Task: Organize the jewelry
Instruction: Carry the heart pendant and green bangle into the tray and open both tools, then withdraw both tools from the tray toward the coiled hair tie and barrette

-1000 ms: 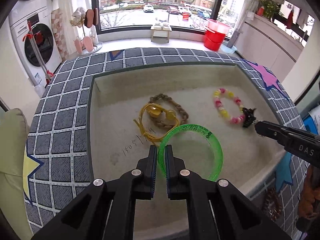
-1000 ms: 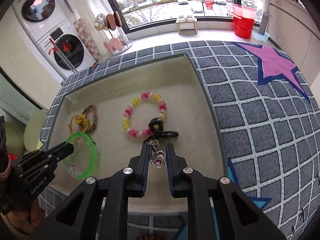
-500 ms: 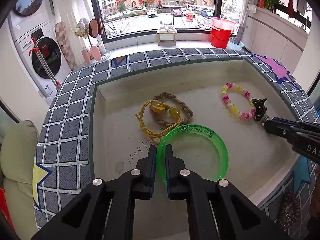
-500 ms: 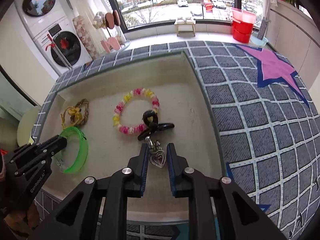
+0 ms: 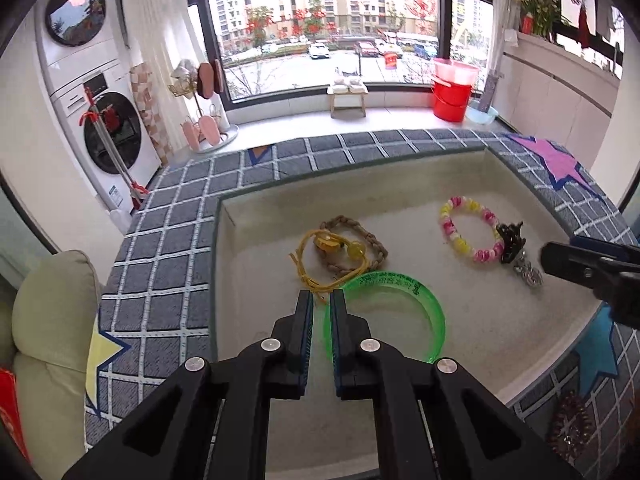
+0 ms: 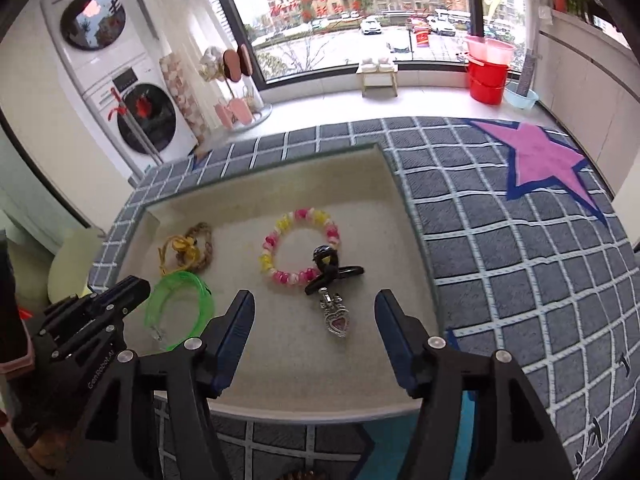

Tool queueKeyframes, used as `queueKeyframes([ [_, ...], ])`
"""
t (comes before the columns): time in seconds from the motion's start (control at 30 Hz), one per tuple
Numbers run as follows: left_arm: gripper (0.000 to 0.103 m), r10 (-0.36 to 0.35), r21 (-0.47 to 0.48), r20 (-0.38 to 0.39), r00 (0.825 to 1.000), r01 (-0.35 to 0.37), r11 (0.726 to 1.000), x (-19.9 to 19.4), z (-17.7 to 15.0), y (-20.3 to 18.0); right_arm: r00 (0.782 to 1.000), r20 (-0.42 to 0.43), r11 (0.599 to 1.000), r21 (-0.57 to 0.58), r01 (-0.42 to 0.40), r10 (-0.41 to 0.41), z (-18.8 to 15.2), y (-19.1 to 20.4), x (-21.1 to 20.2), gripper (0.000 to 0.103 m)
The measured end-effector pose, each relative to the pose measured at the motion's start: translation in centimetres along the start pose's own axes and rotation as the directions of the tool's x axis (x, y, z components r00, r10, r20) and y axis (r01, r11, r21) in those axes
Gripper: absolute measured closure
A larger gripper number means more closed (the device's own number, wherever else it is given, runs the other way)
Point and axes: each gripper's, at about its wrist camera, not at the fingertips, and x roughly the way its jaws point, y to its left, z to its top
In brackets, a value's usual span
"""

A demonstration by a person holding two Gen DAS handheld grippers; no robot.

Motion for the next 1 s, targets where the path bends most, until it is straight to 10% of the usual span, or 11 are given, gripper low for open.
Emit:
queueKeyframes([
  [0.7,0.080,-0.008,-0.087,0.018,1.000,0.009,0.996,-3.5,-1.3,2.5,1.000,0.011,1.000,0.025,-0.007,0.007,-1.6,-0.2,-3.8,0.032],
  [0.77,0.061,-0.005,-0.098,0.017,1.000,0.007,0.995,-3.8,-1.5,2.7,1.000,0.011,1.000,0.023,-0.011,0.010,-1.8,0.0,-4.0,0.028],
  [0.8,0.000,0.003,-0.109,0.016,1.000,-0.001,0.994,-4.0,-1.7,2.9,1.000,0.012,1.000,0.023,-0.014,0.014,-1.9,0.1,-4.2,0.025],
  [1.0,0.000,0.024,-0.106,0.074,0.997,-0.016,0.994,-5.2,-2.5,3.0,1.000,0.014,1.000,0.007,-0.022,0.022,-2.5,1.0,-5.0,0.022],
])
